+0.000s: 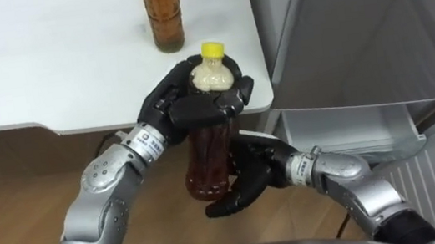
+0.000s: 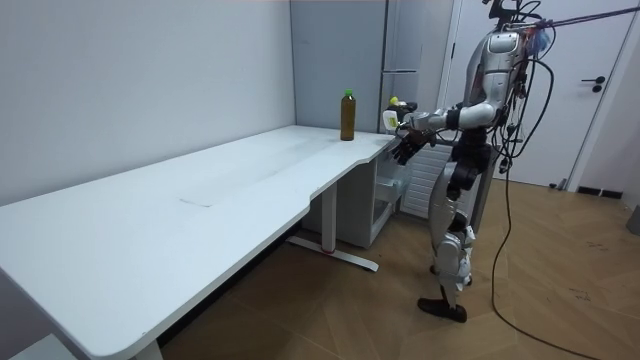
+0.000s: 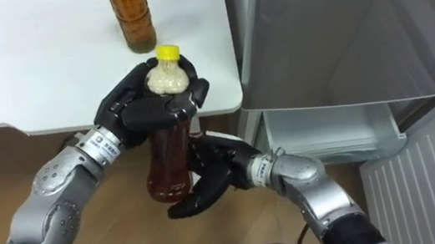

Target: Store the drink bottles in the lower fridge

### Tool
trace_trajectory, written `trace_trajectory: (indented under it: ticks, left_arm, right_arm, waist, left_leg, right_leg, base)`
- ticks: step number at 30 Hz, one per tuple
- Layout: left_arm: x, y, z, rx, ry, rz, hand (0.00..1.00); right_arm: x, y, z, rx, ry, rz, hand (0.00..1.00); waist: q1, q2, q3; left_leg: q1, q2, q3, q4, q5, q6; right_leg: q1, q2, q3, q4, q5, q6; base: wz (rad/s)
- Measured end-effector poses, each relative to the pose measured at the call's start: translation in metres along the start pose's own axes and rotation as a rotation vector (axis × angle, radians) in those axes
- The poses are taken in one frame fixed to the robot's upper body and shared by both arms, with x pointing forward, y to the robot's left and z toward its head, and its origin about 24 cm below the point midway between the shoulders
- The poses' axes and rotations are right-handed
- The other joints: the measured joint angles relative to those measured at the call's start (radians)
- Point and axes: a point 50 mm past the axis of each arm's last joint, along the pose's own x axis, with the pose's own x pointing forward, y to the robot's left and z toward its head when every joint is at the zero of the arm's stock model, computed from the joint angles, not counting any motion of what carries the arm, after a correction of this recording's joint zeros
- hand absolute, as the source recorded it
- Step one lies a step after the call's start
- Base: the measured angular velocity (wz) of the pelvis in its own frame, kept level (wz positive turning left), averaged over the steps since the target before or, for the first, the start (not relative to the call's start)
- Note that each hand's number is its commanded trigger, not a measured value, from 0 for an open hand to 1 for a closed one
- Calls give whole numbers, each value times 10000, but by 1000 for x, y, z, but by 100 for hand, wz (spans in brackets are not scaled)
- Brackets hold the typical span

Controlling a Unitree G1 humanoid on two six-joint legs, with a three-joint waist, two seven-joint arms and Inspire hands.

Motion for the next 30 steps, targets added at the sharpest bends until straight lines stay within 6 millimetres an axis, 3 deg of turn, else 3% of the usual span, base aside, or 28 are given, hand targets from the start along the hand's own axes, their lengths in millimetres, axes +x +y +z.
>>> trace_trajectory:
  ticks: [6,17,22,27,28,29,30]
  left_arm:
    - [2,-6,-5,306,320,-323,100]
    - [3,-12,-6,843,360,-583,100]
    - [3,-16,-9,912,472,-801,100]
    - [0,-18,-16,782,668,-839,100]
    - [-1,-19,-16,764,683,-836,100]
    - [-1,-19,-17,765,683,-843,100]
    - [-1,-19,-17,781,662,-860,100]
  right_arm:
    - [3,11,15,-507,-465,1042,0]
    - [0,10,12,-282,-477,1091,0]
    - [-2,10,11,-111,-504,1179,0]
    - [-2,12,8,41,-408,1245,0]
    - [-2,13,7,109,-435,1255,10]
    - [-2,13,7,164,-463,1256,51]
    - [-3,13,7,295,-536,1251,100]
  waist:
    - [73,7,0]
    - [243,38,4]
    - [237,158,64]
    - [219,329,-2]
    - [217,340,-9]
    - [218,342,-10]
    - [230,339,-11]
  left_leg:
    - [5,33,-45,5,-28,-16]
    - [28,100,3,61,-45,-32]
    - [102,113,6,61,-52,-43]
    - [107,121,29,33,-56,-57]
    - [111,120,26,27,-55,-58]
    - [115,120,23,22,-54,-59]
    - [121,118,20,17,-53,-60]
  right_leg:
    - [-22,26,0,23,11,-15]
    - [-104,79,-13,173,37,-53]
    - [-20,81,-84,171,42,-61]
    - [-21,77,-192,148,37,-64]
    - [-18,78,-196,143,31,-66]
    - [-14,78,-198,141,30,-66]
    - [-5,78,-198,133,30,-66]
  base:
    - [-1]
    - [-3]
    - [0]
    - [0]
    - [0]
    - [0]
    - [0]
